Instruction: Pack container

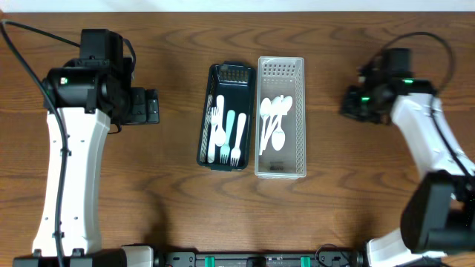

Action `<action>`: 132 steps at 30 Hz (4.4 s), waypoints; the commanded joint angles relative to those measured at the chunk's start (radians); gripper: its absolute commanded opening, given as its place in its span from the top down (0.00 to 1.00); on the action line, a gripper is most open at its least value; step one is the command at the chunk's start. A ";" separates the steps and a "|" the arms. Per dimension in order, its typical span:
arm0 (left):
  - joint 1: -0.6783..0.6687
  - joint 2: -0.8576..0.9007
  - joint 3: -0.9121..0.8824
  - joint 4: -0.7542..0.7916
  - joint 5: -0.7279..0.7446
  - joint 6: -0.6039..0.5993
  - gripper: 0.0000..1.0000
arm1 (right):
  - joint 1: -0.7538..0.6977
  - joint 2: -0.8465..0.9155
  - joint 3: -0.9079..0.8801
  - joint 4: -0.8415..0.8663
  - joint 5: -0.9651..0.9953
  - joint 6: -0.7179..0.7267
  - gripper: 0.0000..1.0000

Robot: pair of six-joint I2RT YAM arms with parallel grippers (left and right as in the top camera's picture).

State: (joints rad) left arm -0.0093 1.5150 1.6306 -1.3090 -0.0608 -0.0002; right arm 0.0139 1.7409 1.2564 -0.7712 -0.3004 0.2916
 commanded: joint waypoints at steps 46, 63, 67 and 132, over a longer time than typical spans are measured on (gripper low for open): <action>0.006 -0.869 0.074 -0.217 -0.063 -0.009 0.02 | 0.049 -1.213 0.019 -0.206 0.064 -0.368 0.01; 0.006 -0.870 0.074 -0.217 -0.063 -0.008 0.02 | 0.049 -1.244 0.019 -0.426 0.064 -0.368 0.01; 0.006 -0.870 0.074 -0.217 -0.063 -0.008 0.02 | 0.049 -1.244 0.019 -0.518 0.064 -0.368 0.01; 0.006 -0.870 0.074 -0.217 -0.063 -0.008 0.02 | 0.051 -1.717 -1.118 0.274 0.259 -0.420 0.01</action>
State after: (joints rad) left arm -0.0074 0.6487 1.7058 -1.5230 -0.1123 -0.0032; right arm 0.0620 0.0338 0.1459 -0.4999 -0.0334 -0.1390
